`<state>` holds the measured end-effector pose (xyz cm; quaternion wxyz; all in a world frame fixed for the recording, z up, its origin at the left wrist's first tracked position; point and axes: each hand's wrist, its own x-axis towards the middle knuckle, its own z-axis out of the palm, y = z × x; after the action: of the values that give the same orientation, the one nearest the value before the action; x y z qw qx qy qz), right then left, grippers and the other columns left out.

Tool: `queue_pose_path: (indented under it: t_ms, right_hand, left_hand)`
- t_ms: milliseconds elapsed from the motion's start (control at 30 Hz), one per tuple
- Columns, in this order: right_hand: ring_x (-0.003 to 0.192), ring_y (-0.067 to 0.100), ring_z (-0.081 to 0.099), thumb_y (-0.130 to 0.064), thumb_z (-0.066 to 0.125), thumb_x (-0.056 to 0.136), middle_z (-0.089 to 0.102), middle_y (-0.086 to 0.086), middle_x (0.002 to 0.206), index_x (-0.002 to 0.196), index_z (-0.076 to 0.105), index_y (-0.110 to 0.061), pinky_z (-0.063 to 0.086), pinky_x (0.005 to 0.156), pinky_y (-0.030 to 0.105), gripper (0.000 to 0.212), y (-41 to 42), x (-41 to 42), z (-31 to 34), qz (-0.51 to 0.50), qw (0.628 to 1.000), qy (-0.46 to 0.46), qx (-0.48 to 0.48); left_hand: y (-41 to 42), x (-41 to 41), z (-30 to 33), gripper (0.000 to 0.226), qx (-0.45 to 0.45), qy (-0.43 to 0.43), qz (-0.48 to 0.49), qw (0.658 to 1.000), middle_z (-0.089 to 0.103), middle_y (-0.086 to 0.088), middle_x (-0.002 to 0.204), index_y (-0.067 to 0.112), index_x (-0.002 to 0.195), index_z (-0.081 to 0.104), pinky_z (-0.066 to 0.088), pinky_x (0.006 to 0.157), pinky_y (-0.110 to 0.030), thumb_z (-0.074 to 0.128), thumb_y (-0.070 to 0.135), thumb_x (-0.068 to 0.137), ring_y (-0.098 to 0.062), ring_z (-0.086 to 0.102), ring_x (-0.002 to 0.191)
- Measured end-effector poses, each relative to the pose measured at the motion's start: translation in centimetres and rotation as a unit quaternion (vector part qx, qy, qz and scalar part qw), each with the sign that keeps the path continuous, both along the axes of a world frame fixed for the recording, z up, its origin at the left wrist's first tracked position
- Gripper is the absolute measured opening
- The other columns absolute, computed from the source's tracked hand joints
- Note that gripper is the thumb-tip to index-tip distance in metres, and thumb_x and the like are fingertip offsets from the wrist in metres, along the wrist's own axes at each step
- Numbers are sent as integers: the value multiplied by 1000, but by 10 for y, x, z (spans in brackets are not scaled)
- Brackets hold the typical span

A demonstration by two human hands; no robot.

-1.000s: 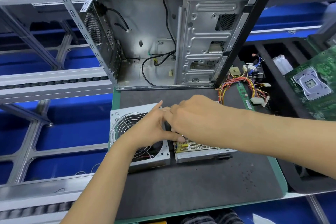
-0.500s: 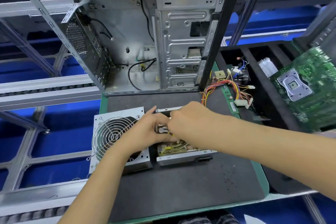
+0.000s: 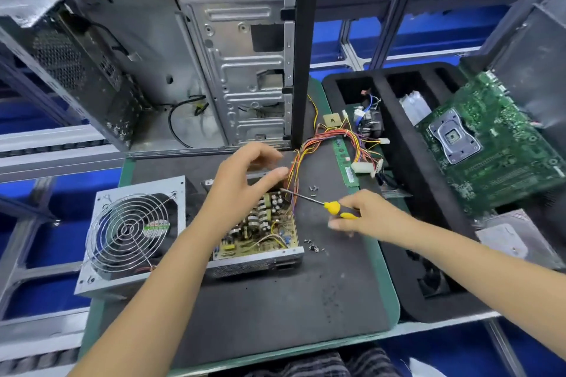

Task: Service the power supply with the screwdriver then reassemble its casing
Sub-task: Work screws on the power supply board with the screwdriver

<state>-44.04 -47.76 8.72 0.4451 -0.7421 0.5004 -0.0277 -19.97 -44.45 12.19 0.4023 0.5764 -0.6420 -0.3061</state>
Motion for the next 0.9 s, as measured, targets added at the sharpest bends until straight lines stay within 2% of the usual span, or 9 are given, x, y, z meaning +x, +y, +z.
queue_pose_path:
  t_ms: [33, 133, 233, 300, 433, 600, 767, 900]
  right_hand:
    - [53, 8, 52, -25, 73, 81, 56, -8, 54, 72, 67, -19, 40, 58, 24, 12, 6, -5, -12, -22, 1000, -12, 18]
    - [59, 7, 42, -33, 76, 76, 56, 5, 63, 76, 72, -18, 31, 60, 28, 15, 16, -4, -40, -47, 999, -9, 17]
    - [62, 5, 51, -44, 80, 66, 64, -11, 66, 72, 69, -33, 40, 63, 29, 17, 15, 5, -48, -45, 999, 4, 17]
    - [66, 3, 55, -47, 82, 63, 66, -16, 70, 72, 67, -36, 45, 65, 29, 21, 14, 9, -47, -32, 999, 15, 7]
    - [68, 8, 58, -43, 79, 69, 66, -11, 70, 70, 67, -33, 48, 66, 33, 16, 9, 20, -47, -5, 1000, 3, -22]
    - [57, 3, 50, -46, 78, 71, 57, -16, 60, 64, 61, -39, 38, 54, 27, 19, 5, 31, -47, 54, 994, 78, -46]
    - [58, 4, 51, -43, 79, 71, 60, -11, 60, 62, 66, -32, 40, 59, 30, 19, -2, 30, -45, 18, 999, 41, -9]
    - [56, 6, 48, -39, 78, 74, 57, -11, 57, 64, 67, -30, 37, 57, 29, 18, -3, 29, -45, 20, 999, 27, 2]
  left_hand:
    - [2, -1, -4, 12, 13, 9, 10, 1000, 69, 5, 97, 14, 99, 67, 49, 84, -19, 70, 18, 88, -10, 64, 92]
    - [6, -4, -13, 5, 41, 19, 25, 999, 69, 6, 91, 16, 94, 68, 51, 77, -27, 68, 14, 90, -16, 63, 83]
    - [11, -1, -19, 6, 51, 13, 31, 998, 70, 8, 87, 20, 93, 69, 50, 75, -29, 67, 14, 90, -12, 62, 80]
    - [13, 3, -20, 6, 55, 16, 37, 998, 69, 9, 85, 20, 94, 69, 49, 74, -28, 67, 15, 91, -8, 61, 78]
    - [17, 10, -23, 9, 52, 17, 48, 997, 68, 14, 83, 20, 93, 69, 49, 74, -29, 66, 12, 91, -3, 61, 77]
    - [21, 16, -27, 10, 62, 23, 55, 996, 69, 12, 84, 21, 94, 69, 52, 76, -36, 65, 12, 92, -9, 63, 80]
    - [22, 20, -28, 10, 66, 31, 56, 996, 69, 18, 84, 24, 94, 68, 54, 75, -32, 64, 15, 93, -3, 62, 79]
    - [21, 21, -28, 12, 73, 38, 48, 995, 69, 15, 85, 24, 95, 69, 54, 76, -34, 64, 14, 93, -4, 62, 78]
